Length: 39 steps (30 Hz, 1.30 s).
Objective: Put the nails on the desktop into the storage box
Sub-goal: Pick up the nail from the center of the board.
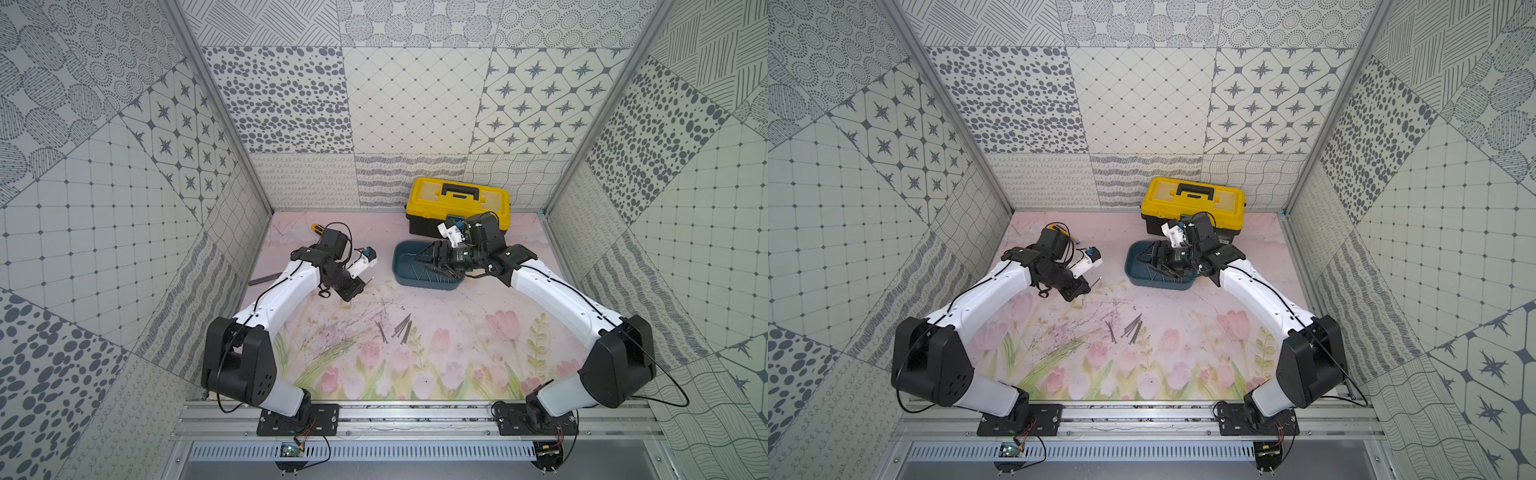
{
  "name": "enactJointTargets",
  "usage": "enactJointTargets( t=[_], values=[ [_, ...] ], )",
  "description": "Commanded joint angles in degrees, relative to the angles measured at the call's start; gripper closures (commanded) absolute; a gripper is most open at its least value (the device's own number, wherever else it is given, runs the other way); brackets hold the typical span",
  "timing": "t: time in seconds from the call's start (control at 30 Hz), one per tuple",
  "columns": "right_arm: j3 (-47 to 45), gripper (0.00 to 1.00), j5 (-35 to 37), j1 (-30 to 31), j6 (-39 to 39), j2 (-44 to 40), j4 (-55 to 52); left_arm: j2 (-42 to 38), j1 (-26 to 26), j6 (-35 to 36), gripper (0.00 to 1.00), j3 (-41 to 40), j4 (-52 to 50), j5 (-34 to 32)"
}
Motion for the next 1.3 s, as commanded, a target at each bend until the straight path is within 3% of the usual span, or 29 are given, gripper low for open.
enactJointTargets(
  t=[0.0,0.13,0.23,0.63,1.27],
  values=[
    [1.0,0.36,0.64,1.83,1.36,0.47,5.17,-3.25,0.99,-24.94,1.0,-1.29,12.56,18.01],
    [3.42,0.36,0.83,3.41,1.41,2.68,5.57,-5.13,0.71,-39.18,1.0,-5.16,25.15,22.28],
    [5.85,0.36,0.65,4.33,1.19,4.44,5.63,-5.35,0.12,-46.0,1.0,-6.19,30.64,23.99],
    [13.24,0.36,0.93,7.19,-0.45,9.99,4.73,-5.26,-1.22,-60.48,1.0,-7.45,42.37,28.58],
    [17.85,0.46,3.81,7.71,-0.2,13.84,4.61,-5.09,-1.37,-64.36,1.0,-8.13,46.72,31.22]
  ],
)
